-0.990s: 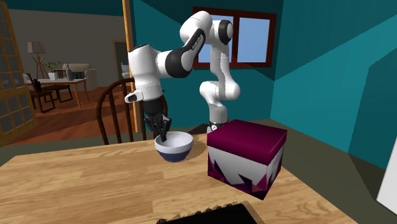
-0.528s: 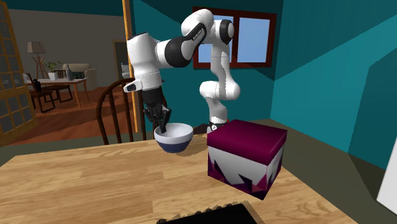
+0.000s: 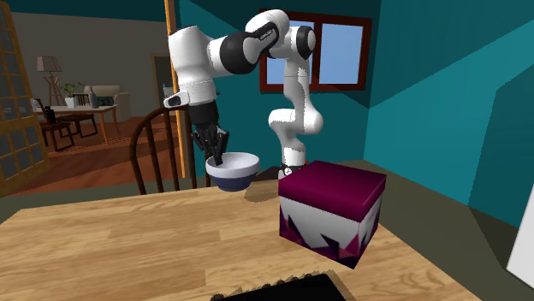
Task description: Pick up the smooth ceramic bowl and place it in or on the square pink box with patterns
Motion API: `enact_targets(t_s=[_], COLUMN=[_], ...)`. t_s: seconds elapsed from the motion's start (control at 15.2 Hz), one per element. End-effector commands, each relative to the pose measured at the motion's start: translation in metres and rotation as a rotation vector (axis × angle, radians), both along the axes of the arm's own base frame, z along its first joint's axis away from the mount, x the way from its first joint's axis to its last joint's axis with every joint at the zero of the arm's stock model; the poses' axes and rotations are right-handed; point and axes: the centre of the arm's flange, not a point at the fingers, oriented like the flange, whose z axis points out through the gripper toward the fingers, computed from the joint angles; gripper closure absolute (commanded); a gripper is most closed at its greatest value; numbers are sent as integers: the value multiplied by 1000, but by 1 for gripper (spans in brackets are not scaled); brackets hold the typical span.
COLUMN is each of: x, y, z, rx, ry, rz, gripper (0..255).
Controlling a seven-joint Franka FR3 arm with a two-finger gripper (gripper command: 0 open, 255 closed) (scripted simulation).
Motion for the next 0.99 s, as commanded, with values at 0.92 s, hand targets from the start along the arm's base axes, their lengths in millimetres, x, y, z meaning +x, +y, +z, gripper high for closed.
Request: enact_targets(t_s=[0.92], x=[0], y=[1], z=[85], rx=[0], ry=[0], rz=[0], gripper=[255])
